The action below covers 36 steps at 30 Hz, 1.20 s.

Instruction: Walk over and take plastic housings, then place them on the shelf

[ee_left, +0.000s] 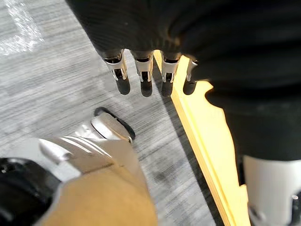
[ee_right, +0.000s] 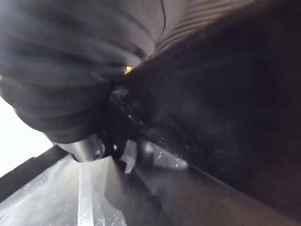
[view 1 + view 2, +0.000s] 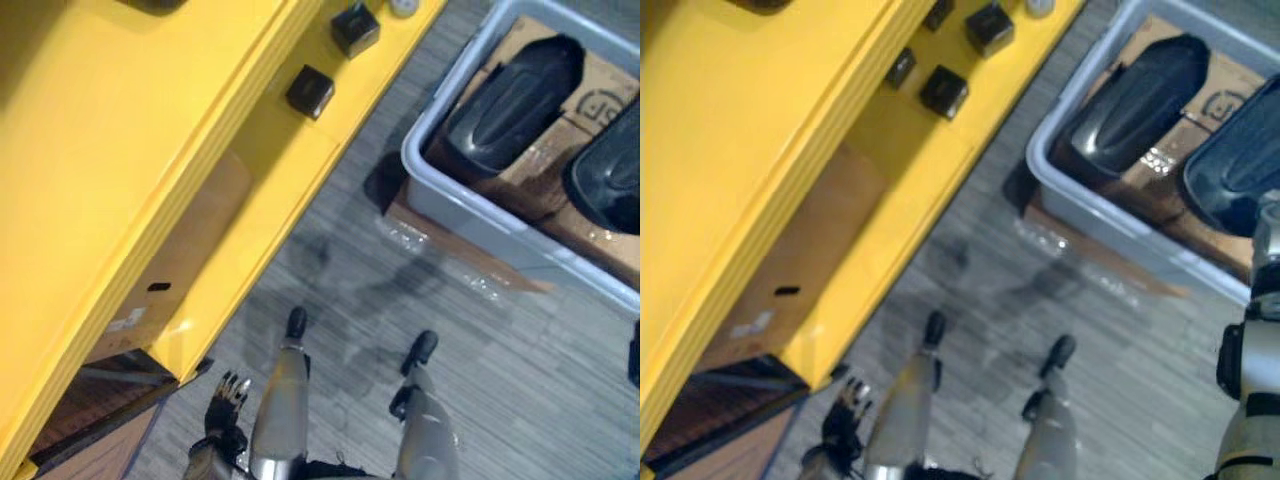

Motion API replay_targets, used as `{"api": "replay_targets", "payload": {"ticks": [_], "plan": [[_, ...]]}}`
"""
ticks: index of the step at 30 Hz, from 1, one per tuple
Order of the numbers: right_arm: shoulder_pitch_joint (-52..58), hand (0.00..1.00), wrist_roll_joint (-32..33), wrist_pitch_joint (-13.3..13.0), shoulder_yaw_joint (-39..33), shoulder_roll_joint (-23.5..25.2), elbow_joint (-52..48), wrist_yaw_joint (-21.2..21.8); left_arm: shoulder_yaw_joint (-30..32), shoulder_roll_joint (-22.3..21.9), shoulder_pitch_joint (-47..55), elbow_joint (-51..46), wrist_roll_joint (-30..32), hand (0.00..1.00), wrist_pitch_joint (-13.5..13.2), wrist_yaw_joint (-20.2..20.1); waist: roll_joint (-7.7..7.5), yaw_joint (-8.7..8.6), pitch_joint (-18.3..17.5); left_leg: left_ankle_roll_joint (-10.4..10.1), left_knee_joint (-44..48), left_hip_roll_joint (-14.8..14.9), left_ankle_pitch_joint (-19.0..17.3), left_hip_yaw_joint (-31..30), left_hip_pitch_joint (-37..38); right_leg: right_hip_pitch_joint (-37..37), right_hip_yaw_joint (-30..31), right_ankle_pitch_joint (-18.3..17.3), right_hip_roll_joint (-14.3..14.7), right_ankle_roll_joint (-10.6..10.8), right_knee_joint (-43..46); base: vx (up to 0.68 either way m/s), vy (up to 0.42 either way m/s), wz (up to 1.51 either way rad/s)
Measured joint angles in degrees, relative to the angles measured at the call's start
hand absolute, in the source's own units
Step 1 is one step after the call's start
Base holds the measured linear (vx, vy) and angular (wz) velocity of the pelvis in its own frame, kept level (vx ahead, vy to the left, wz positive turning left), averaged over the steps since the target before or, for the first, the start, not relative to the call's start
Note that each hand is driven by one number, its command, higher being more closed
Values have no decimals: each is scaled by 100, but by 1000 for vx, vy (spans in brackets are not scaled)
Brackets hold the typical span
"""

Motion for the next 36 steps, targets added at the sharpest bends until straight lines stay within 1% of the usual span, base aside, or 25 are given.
{"api": "replay_targets", "payload": {"ticks": [4, 6, 8, 9, 10, 11, 12, 13, 14, 15, 16, 17, 18, 19, 20, 22, 24, 26, 27, 28, 30, 31, 32, 35, 36], "plan": [[165, 100, 6, -83, -13, 39, -82, 1, 21, 158, 213, -351, 396, 0, -40, 248, -69, -119, -7, -29, -265, 31, 81, 18, 275, 198, -14, 3, 39, 3, -111, 29, -31, 0], [438, 100, 5, -229, -18, 86, -442, 3, 151, 287, 310, -938, 951, 0, -31, 444, -125, -186, -12, -46, -395, 89, 105, 46, 485, 362, -14, 7, 88, 4, -142, 58, -38, -7], [587, 100, -4, -326, -20, 151, -700, 11, 154, 402, 355, -1529, 1163, 0, 2, 472, -208, -228, -106, -56, -484, 111, 125, 108, 581, 391, -1, 6, 98, 4, -161, 39, -24, -9], [695, 100, -10, -408, -21, 208, -928, 17, 137, 509, 367, -2087, 1347, 0, 107, 465, -278, -272, -183, -56, -553, 113, 139, 145, 655, 421, 10, 6, 98, 4, -179, 56, -18, -9], [895, 100, -63, -508, -28, 241, -1162, 21, 85, 630, 351, -2638, 1404, 0, 311, 414, -339, -299, -281, -56, -598, 112, 138, 155, 734, 511, 2, 6, 100, 5, -243, 55, -14, -5], [1027, 100, -112, -546, -53, 279, -1278, 31, 62, 687, 350, -2882, 1481, 0, 432, 380, -375, -309, -375, -56, -627, 112, 138, 168, 767, 540, 1, 6, 103, 5, -277, 66, -13, -2], [1244, 100, -192, -601, -139, 403, -1473, 51, -40, 818, 350, -3254, 1604, 0, 679, 340, -445, -349, -582, -58, -706, 116, 139, 190, 850, 602, -2, 5, 110, 7, -329, 94, -20, -3], [1421, 100, -305, -697, -141, 492, -1620, 120, -124, 916, 348, -3546, 1615, 0, 950, 187, -479, -392, -814, -58, -757, 127, 138, 210, 904, 625, -4, 4, 119, 8, -336, 106, -19, -5], [1487, 100, -340, -736, -141, 524, -1712, 171, -128, 930, 343, -3681, 1616, 0, 1068, 123, -477, -413, -858, -58, -796, 133, 138, 230, 991, 688, -4, 4, 121, 8, -337, 82, -14, -12], [1627, 100, -383, -841, -153, 587, -1907, 271, -158, 968, 304, -3904, 1614, 0, 1305, -6, -483, -422, -930, -58, -876, 145, 138, 304, 1183, 793, -2, 4, 127, 8, -338, 50, -12, -16], [1792, 100, -464, -967, -164, 664, -2087, 386, -280, 1069, 250, -4106, 1615, 0, 1561, -110, -478, -435, -1103, -57, -919, 148, 136, 333, 1233, 813, -7, 2, 129, 10, -338, 35, -9, -14], [1886, 100, -512, -1007, -171, 691, -2188, 437, -328, 1113, 204, -4207, 1614, 0, 1710, -182, -480, -450, -1189, -57, -932, 148, 136, 333, 1237, 813, -11, 1, 129, 12, -339, 42, -10, -7], [2038, 100, -574, -1061, -175, 769, -2380, 547, -348, 1135, 75, -4359, 1614, 0, 1980, -309, -490, -467, -1292, -59, -976, 154, 141, 348, 1307, 853, -9, -2, 135, 13, -340, 14, -4, -5], [2149, 100, -577, -1089, -179, 902, -2581, 674, -376, 1137, -99, -4407, 1613, 0, 2219, -318, -491, -488, -1303, -59, -997, 169, 142, 373, 1441, 964, -7, -23, 145, 21, -341, -10, -7, -7], [2211, 100, -592, -1102, -179, 1005, -2685, 727, -403, 1145, -183, -4409, 1623, 0, 2333, -316, -507, -508, -1357, -60, -1012, 172, 142, 385, 1477, 991, -7, -54, 145, 28, -341, -26, -17, -10], [2504, 100, -1046, -1166, -175, 1479, -3146, 890, -620, 1186, -422, -4409, 1834, 0, 2753, -308, -563, -581, -1649, -84, -1154, 203, 185, 451, 1573, 988, -3, -107, 168, 11, -342, -10, -26, -10], [2663, 100, -1314, -1178, -163, 1669, -3431, 1021, -805, 1177, -629, -4403, 1959, 0, 3061, -305, -584, -601, -1743, -93, -1243, 215, 234, 472, 1642, 1000, 1, -111, 177, 6, -343, -20, -13, -5], [2814, 100, -1542, -1198, -154, 1825, -3641, 1069, -962, 1137, -835, -4335, 2050, 0, 3238, -294, -627, -612, -1819, -100, -1328, 219, 291, 477, 1676, 993, -1, -111, 181, 6, -344, 0, 0, 0], [2878, 100, -1696, -1206, -126, 1967, -3762, 1096, -1021, 1104, -955, -4245, 2025, 0, 3412, -293, -665, -622, -1859, -104, -1373, 223, 318, 495, 1712, 995, 6, -110, 185, 5, -344, -18, -4, -4], [2907, 100, -1768, -1218, -92, 2035, -3818, 1116, -1025, 1077, -1007, -4169, 1984, 0, 3504, -293, -682, -642, -1886, -102, -1403, 226, 332, 508, 1733, 996, 12, -110, 186, 5, -344, -6, -5, -4], [3060, 100, -2119, -1388, 118, 2276, -4063, 1152, -1110, 1076, -1200, -3805, 1632, 0, 3934, -238, -756, -725, -1995, -103, -1496, 238, 371, 573, 1814, 998, 38, -105, 191, 1, -344, 12, -5, -9], [3082, 100, -2194, -1444, 170, 2338, -4122, 1164, -1129, 1079, -1228, -3708, 1486, 0, 4019, -225, -780, -731, -2011, -103, -1501, 241, 371, 617, 1843, 998, 73, -103, 194, 0, -344, 21, -6, -22], [3186, 100, -2388, -1612, 281, 2456, -4307, 1207, -1192, 1064, -1292, -3485, 1142, 0, 4169, -179, -833, -761, -2057, -103, -1495, 242, 369, 676, 1884, 998, 136, -100, 197, 0, -344, 14, -5, -18], [3264, 100, -2442, -1769, 291, 2522, -4429, 1354, -1191, 1025, -1389, -3351, 828, 0, 4244, -116, -875, -781, -2089, -104, -1501, 246, 368, 729, 1928, 1007, 172, -94, 201, -1, -344, 6, -4, -10], [3267, 100, -2498, -1816, 303, 2574, -4445, 1438, -1190, 1015, -1449, -3267, 775, 0, 4245, -44, -881, -826, -2127, -104, -1500, 248, 368, 738, 1932, 1007, 176, -94, 202, -1, -344, -6, 0, -4]]}}
